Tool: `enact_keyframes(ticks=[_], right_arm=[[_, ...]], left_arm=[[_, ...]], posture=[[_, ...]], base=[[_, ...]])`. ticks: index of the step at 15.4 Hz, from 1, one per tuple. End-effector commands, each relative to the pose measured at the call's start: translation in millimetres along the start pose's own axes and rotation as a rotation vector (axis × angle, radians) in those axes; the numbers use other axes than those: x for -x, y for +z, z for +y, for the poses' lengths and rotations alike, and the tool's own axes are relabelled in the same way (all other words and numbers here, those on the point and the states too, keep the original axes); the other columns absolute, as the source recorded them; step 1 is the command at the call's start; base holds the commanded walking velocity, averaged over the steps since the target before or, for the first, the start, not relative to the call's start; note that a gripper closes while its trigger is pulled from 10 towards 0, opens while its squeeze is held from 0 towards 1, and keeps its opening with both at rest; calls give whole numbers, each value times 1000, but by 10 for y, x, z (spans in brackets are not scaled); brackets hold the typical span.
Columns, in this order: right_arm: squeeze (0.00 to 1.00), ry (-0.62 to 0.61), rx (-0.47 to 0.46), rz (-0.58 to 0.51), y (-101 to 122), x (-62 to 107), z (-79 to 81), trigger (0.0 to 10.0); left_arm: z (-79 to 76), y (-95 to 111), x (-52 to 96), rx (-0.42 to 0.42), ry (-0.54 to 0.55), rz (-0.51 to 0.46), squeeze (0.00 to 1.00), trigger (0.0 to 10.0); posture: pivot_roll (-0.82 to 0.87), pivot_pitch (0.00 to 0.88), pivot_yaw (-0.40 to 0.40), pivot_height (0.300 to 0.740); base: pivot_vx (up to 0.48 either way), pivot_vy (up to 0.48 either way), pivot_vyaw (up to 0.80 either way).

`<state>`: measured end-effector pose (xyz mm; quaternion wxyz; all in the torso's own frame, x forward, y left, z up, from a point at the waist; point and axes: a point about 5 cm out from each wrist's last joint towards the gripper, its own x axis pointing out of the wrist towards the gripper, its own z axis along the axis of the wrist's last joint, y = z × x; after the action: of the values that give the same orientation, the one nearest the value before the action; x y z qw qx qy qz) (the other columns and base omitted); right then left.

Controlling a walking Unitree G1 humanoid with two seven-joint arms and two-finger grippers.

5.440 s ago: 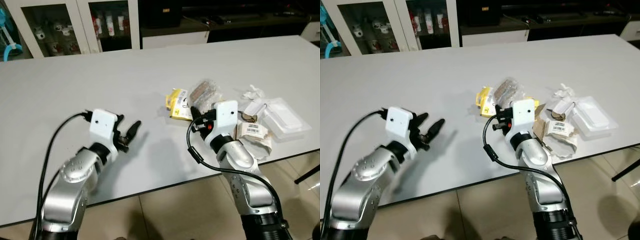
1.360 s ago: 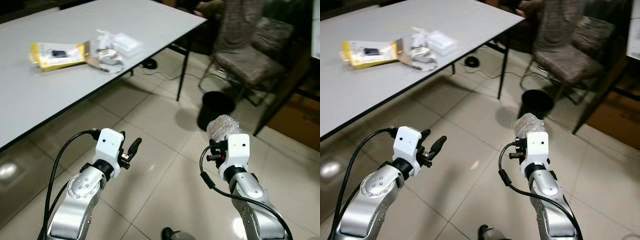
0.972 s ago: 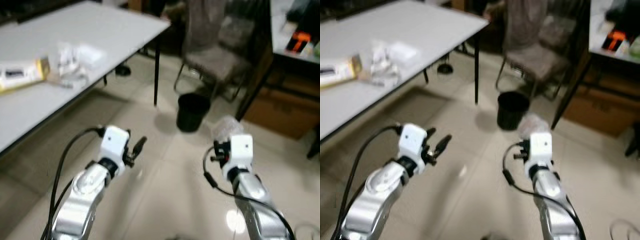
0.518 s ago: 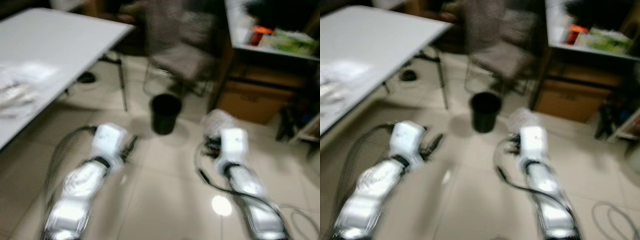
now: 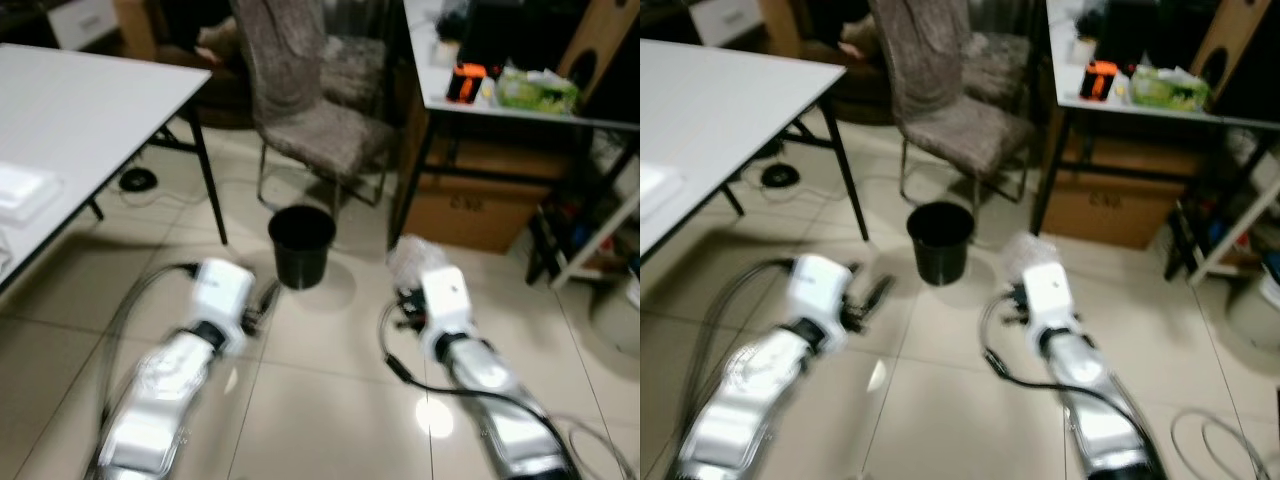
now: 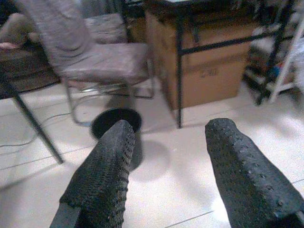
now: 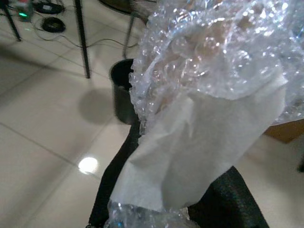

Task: Picking trash to rubbish bin

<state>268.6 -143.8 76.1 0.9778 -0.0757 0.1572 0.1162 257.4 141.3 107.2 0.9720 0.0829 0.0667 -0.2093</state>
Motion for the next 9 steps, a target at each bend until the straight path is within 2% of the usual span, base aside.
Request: enact_keyframes(ticks=[1, 3, 4, 5, 9], right_arm=[[0, 31, 22, -26, 86, -40, 74, 10000], [0, 34, 31, -17, 38, -59, 92, 10000], [0, 21, -14, -23, 5, -63, 83, 10000], [0, 16, -20, -16, -9, -68, 77, 10000], [0, 17, -6, -12, -26, -78, 86, 10000]], left_arm=[[90, -39, 49, -11, 33, 14, 0, 10000], [86, -133, 72, -19, 37, 41, 0, 10000], [82, -167, 84, -23, 36, 53, 0, 10000], [85, -184, 89, -26, 38, 58, 0, 10000], [87, -218, 90, -28, 39, 70, 0, 10000]], posture=[[-21, 30, -51, 740], [-21, 31, -50, 740], [-19, 34, -50, 740], [-19, 35, -50, 740], [-17, 38, -50, 740]], base=[[300, 0, 587], [302, 0, 800], [300, 0, 0], [300, 0, 0], [311, 0, 0]])
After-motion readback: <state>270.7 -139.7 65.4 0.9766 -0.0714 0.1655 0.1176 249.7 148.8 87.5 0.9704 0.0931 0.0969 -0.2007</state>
